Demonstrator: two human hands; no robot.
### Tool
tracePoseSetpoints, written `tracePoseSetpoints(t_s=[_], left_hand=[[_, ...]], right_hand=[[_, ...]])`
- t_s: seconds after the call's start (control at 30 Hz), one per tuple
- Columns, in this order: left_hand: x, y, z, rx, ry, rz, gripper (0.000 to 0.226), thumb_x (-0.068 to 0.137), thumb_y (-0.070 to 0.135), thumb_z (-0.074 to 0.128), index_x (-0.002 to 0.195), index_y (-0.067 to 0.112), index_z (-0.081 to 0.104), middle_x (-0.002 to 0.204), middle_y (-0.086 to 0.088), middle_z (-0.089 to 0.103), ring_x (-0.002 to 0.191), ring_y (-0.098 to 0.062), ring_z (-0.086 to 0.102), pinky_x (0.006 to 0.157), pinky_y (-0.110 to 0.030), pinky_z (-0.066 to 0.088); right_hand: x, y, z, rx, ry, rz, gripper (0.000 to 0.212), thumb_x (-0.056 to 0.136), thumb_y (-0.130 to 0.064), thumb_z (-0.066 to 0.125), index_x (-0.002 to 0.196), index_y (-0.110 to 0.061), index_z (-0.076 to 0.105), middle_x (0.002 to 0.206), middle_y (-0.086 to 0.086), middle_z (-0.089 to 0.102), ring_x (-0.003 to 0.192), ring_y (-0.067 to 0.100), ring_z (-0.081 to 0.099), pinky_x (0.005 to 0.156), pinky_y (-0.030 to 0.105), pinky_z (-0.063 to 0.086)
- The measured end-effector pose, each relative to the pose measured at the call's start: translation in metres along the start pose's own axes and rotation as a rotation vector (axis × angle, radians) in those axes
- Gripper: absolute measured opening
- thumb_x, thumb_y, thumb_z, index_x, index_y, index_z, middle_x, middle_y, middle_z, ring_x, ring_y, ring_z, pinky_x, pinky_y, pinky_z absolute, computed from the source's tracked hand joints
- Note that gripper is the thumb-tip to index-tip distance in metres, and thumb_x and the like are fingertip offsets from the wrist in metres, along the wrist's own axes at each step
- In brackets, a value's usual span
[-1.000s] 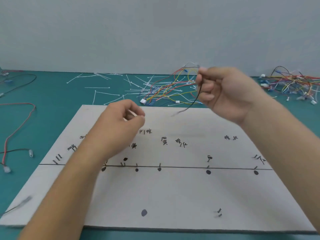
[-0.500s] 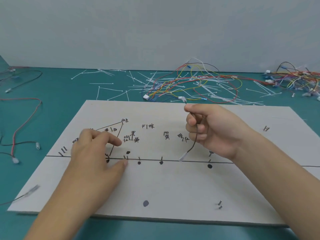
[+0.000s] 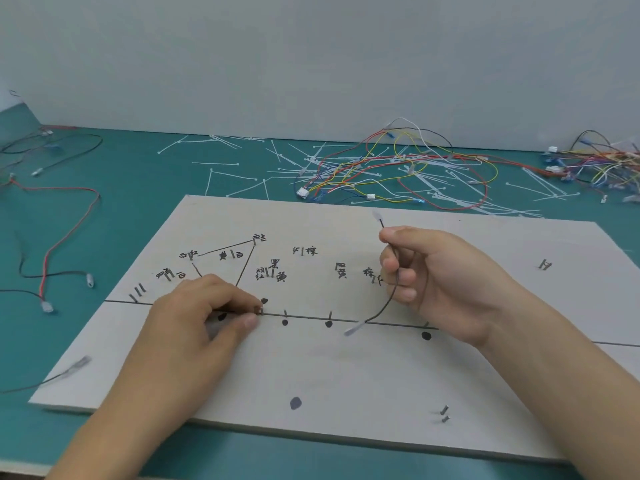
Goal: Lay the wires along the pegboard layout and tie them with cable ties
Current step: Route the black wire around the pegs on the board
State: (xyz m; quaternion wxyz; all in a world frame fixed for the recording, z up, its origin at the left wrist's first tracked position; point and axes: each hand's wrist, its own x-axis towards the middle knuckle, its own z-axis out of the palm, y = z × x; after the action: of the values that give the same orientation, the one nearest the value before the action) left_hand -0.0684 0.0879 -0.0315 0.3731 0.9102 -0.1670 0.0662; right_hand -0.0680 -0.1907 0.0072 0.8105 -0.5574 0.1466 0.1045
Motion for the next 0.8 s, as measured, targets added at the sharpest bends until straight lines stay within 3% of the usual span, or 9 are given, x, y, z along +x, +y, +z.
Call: tracePoseSetpoints(t_s=[0.1, 0.2, 0.37, 0.47, 0.6, 0.8], left_hand=[[0.003, 0.004, 0.007, 0.013, 0.048, -0.011, 0.033, 0.082, 0.004, 0.082, 0.076, 0.035, 0.074, 0.088, 0.021, 0.069, 0.093, -0.002, 0.062, 0.075, -0.002, 0.039], [0.002, 0.008, 0.008, 0.025, 0.058, -0.02, 0.036, 0.082, 0.002, 0.081, 0.075, 0.036, 0.072, 0.088, 0.021, 0.068, 0.091, -0.001, 0.063, 0.075, -0.001, 0.039], [0.004, 0.013, 0.013, 0.033, 0.102, -0.075, 0.039, 0.081, -0.003, 0.08, 0.072, 0.034, 0.07, 0.089, 0.025, 0.068, 0.089, 0.002, 0.061, 0.073, 0.0, 0.039], [0.005, 0.014, 0.015, 0.029, 0.113, -0.104, 0.039, 0.081, -0.005, 0.079, 0.07, 0.032, 0.071, 0.073, 0.016, 0.068, 0.086, 0.002, 0.062, 0.071, -0.001, 0.04], [0.005, 0.017, 0.017, 0.045, 0.1, -0.113, 0.041, 0.08, -0.008, 0.078, 0.069, 0.03, 0.071, 0.072, 0.015, 0.068, 0.086, 0.001, 0.061, 0.07, -0.011, 0.042], [0.01, 0.015, 0.014, 0.041, 0.098, -0.112, 0.042, 0.08, -0.011, 0.076, 0.068, 0.029, 0.07, 0.072, 0.014, 0.067, 0.085, 0.002, 0.06, 0.068, -0.002, 0.038]], right_hand=[[-0.008, -0.004, -0.002, -0.013, -0.057, 0.0, 0.021, 0.1, -0.016, 0.053, 0.079, -0.018, 0.048, 0.061, 0.004, 0.055, 0.045, 0.011, 0.04, 0.038, 0.022, 0.035], [-0.019, -0.007, 0.003, -0.031, -0.202, -0.001, 0.016, 0.099, -0.016, 0.051, 0.085, -0.016, 0.046, 0.061, 0.006, 0.057, 0.043, 0.012, 0.042, 0.038, 0.023, 0.038], [-0.029, -0.012, 0.016, -0.075, -0.375, -0.026, 0.019, 0.1, -0.014, 0.049, 0.081, -0.012, 0.051, 0.064, 0.012, 0.062, 0.041, 0.013, 0.046, 0.04, 0.022, 0.042], [-0.028, -0.013, 0.022, -0.077, -0.372, -0.029, 0.019, 0.1, -0.013, 0.048, 0.082, -0.011, 0.052, 0.065, 0.012, 0.063, 0.041, 0.013, 0.046, 0.041, 0.022, 0.043], [-0.025, -0.011, 0.029, -0.064, -0.361, -0.024, 0.016, 0.1, -0.014, 0.049, 0.084, -0.011, 0.052, 0.065, 0.012, 0.065, 0.043, 0.013, 0.048, 0.041, 0.023, 0.043], [-0.02, -0.007, 0.036, -0.072, -0.34, -0.019, 0.018, 0.101, -0.014, 0.05, 0.083, -0.013, 0.051, 0.066, 0.012, 0.065, 0.044, 0.014, 0.048, 0.043, 0.024, 0.044]])
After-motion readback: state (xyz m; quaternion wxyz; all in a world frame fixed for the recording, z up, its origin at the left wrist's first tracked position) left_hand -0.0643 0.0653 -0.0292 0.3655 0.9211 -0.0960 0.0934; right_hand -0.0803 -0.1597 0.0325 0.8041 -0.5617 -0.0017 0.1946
